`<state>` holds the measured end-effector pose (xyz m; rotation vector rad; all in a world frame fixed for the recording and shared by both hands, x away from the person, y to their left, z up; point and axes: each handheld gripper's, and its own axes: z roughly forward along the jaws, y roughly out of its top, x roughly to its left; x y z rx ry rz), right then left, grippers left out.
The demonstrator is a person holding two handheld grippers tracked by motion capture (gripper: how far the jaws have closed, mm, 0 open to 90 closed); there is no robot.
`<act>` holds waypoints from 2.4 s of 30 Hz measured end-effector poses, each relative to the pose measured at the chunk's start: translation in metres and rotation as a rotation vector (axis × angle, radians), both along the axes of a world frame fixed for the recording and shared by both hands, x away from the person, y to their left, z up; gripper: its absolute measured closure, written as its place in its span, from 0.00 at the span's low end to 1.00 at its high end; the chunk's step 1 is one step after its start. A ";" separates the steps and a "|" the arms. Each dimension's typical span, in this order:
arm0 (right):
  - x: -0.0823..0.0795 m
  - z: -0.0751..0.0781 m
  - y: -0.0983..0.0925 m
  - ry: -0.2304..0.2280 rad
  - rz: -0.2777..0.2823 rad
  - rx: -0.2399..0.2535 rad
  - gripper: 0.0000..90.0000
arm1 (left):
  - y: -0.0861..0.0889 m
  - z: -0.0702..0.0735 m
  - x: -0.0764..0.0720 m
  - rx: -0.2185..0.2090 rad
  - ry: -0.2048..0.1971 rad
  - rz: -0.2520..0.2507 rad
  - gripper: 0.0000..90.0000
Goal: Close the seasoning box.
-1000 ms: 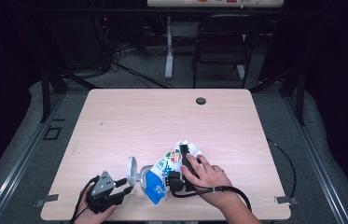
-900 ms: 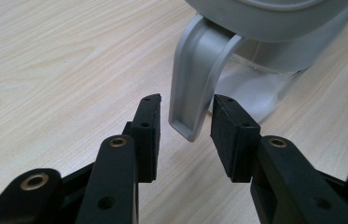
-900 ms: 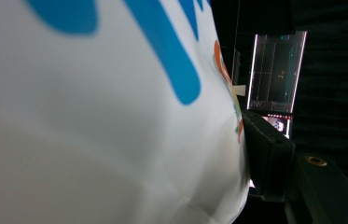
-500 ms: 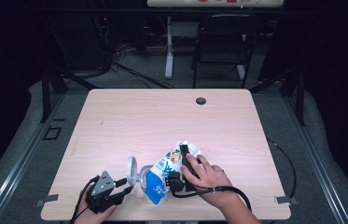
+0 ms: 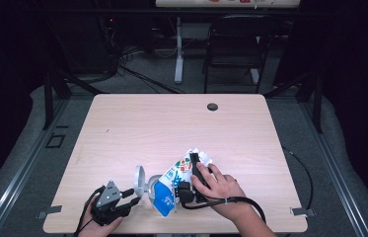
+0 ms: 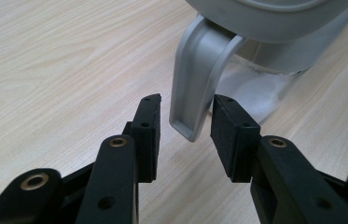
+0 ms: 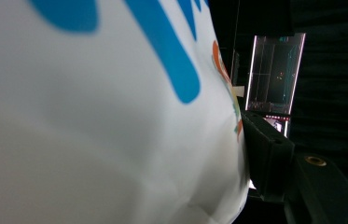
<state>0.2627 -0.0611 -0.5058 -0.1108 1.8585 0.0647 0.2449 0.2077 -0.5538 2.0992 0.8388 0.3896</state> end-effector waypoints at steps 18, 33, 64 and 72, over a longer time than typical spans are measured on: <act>0.000 0.001 0.001 0.000 0.002 -0.009 0.51 | 0.001 0.000 0.000 0.002 0.000 0.001 0.71; 0.000 0.000 0.000 0.000 0.010 -0.003 0.51 | 0.001 0.000 0.000 0.004 0.000 0.001 0.71; -0.001 0.001 0.002 -0.007 0.004 -0.023 0.54 | 0.000 0.000 0.000 0.002 -0.002 0.000 0.71; -0.001 0.001 0.002 -0.013 0.014 -0.022 0.54 | 0.000 0.000 0.000 0.003 -0.002 0.000 0.71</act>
